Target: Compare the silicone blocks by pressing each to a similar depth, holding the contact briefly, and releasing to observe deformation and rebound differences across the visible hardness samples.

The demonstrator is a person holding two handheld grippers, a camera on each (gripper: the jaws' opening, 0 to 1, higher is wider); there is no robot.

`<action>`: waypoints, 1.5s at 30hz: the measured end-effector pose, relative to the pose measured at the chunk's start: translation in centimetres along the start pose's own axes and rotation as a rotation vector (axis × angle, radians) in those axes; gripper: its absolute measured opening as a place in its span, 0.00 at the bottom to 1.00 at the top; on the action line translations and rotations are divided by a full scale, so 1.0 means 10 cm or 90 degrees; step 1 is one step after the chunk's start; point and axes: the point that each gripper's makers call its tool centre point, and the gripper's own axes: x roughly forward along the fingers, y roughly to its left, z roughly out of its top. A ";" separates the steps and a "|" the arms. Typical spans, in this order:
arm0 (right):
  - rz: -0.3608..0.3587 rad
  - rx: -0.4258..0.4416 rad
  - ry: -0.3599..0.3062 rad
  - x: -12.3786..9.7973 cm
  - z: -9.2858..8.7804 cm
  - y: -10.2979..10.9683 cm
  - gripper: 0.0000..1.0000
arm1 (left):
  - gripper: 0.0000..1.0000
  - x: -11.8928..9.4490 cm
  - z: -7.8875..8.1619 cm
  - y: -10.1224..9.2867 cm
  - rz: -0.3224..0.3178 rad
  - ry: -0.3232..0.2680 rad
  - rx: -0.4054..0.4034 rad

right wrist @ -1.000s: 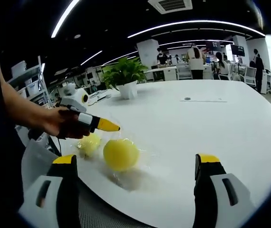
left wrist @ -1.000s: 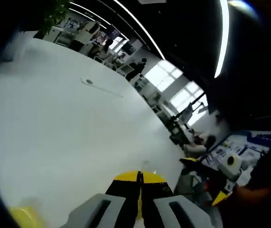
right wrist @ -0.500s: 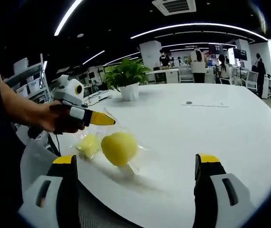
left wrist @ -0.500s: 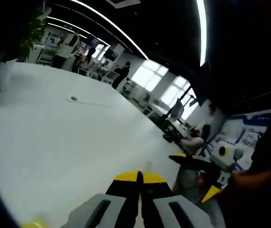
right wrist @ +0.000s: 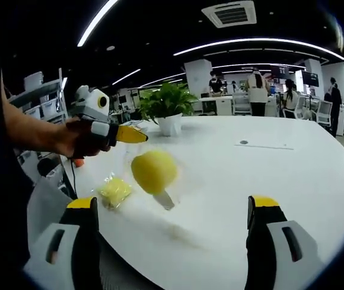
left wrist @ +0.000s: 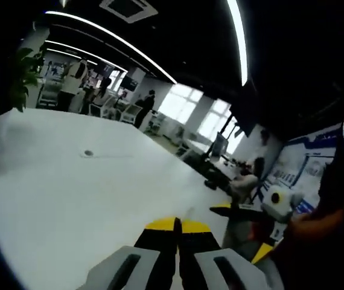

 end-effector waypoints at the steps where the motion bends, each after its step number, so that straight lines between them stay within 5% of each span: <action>1: 0.001 0.008 0.001 0.00 0.02 -0.01 0.96 | 0.00 0.00 0.03 -0.01 0.001 -0.001 0.000; 11: 0.018 -0.008 -0.049 -0.01 0.41 -0.01 0.96 | 0.00 -0.08 0.45 -0.28 -0.041 -0.027 0.002; 20: 0.083 -0.031 -0.083 0.06 0.65 0.11 0.96 | 0.00 -0.27 0.68 -0.51 -0.057 -0.059 -0.009; 32: 0.124 -0.019 -0.134 0.13 0.99 0.25 0.96 | 0.00 -0.46 0.92 -0.68 -0.091 -0.068 -0.001; 35: 0.190 0.001 -0.190 0.08 1.21 0.40 0.93 | 0.00 -0.50 1.00 -0.76 -0.109 -0.083 0.006; 45: 0.255 0.005 -0.211 0.15 1.31 0.54 0.78 | 0.00 -0.50 1.02 -0.95 -0.138 -0.084 -0.001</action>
